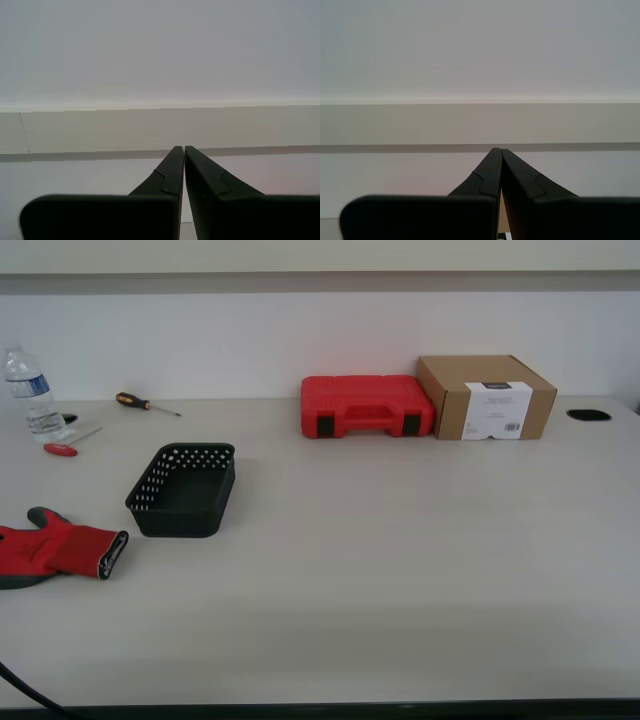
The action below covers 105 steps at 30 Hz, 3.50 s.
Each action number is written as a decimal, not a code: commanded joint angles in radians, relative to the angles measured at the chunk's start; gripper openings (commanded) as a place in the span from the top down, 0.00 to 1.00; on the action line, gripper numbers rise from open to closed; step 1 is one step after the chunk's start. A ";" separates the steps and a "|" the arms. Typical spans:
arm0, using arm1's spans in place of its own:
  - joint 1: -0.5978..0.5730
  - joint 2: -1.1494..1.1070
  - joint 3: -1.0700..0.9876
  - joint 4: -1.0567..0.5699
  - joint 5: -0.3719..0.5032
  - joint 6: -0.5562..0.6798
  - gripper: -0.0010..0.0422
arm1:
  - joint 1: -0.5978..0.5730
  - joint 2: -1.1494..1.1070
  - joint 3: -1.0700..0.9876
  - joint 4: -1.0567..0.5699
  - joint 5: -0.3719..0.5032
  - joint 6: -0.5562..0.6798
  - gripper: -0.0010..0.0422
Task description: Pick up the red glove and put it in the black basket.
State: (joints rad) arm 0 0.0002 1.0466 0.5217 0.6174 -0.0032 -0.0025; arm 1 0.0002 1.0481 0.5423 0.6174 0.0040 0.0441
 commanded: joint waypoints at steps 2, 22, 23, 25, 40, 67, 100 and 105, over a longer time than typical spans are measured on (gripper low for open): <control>0.000 0.000 0.001 0.003 -0.002 0.003 0.98 | 0.002 0.000 0.031 -0.105 -0.045 0.031 0.98; 0.000 0.000 0.001 0.002 -0.002 0.002 0.98 | 0.122 0.248 0.118 -1.038 -0.239 -0.077 0.98; 0.000 0.000 0.001 0.002 -0.002 0.003 0.98 | 0.136 0.289 0.117 -1.039 -0.227 -0.078 0.98; 0.000 0.000 0.001 0.002 -0.002 0.003 0.98 | 0.156 0.371 0.123 -1.039 -0.223 -0.077 0.98; 0.000 0.000 0.001 0.002 -0.002 0.003 0.98 | 0.351 0.821 0.157 -0.962 -0.062 -0.010 0.98; 0.001 0.000 0.001 0.002 -0.002 0.003 0.98 | 0.452 1.354 0.761 -1.073 0.016 -0.016 0.69; 0.001 0.000 0.001 0.002 -0.003 0.003 0.98 | 0.366 1.441 0.782 -1.095 0.174 -0.050 0.98; 0.001 0.000 0.001 0.002 -0.003 0.003 0.98 | 0.365 1.323 0.781 -1.125 0.173 -0.042 0.98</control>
State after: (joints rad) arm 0 0.0006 1.0466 0.5217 0.6159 -0.0063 -0.0025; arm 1 0.3614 2.3783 1.3254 -0.4988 0.1825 -0.0013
